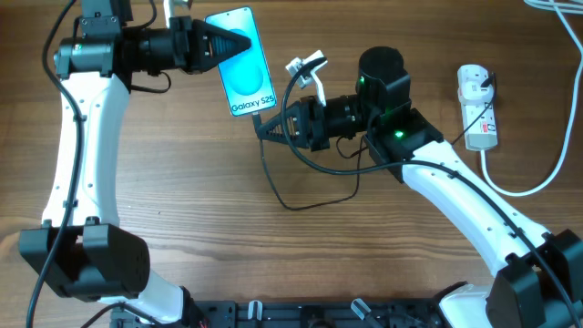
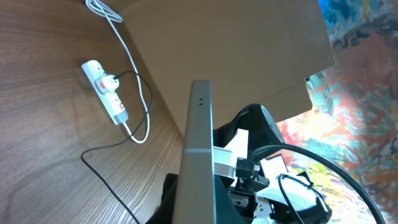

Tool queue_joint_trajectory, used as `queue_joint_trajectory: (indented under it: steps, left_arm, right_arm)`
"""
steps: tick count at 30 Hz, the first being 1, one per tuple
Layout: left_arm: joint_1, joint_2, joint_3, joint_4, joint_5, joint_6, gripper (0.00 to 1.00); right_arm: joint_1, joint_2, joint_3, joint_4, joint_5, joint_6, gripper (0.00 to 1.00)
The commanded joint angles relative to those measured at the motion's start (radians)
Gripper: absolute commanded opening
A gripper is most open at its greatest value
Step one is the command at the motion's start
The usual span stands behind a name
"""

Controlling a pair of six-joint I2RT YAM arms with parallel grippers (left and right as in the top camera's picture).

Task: Plug charger to phone and switch on socket
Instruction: 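Push the plug into the phone's port held by the left gripper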

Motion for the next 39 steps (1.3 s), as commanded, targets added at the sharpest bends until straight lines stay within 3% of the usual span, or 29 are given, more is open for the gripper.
queue_joint_trajectory:
  steps: [1, 10, 29, 39]
  left_arm:
    - [-0.029, -0.006, 0.012, -0.001, 0.026, 0.012, 0.04]
    - [-0.036, -0.006, 0.012, -0.003, 0.026, 0.013, 0.04]
    - [-0.069, -0.006, 0.012, -0.037, 0.020, 0.017, 0.04]
    - [-0.086, -0.006, 0.012, -0.035, 0.017, 0.017, 0.04]
  right_arm:
    - [0.000, -0.016, 0.003, 0.007, 0.004, 0.005, 0.04]
    - [-0.024, -0.016, 0.003, 0.015, 0.035, 0.006, 0.05]
    - [-0.033, -0.016, 0.003, 0.224, 0.170, 0.138, 0.04]
    - [-0.054, -0.016, 0.003, 0.208, 0.155, 0.156, 0.04]
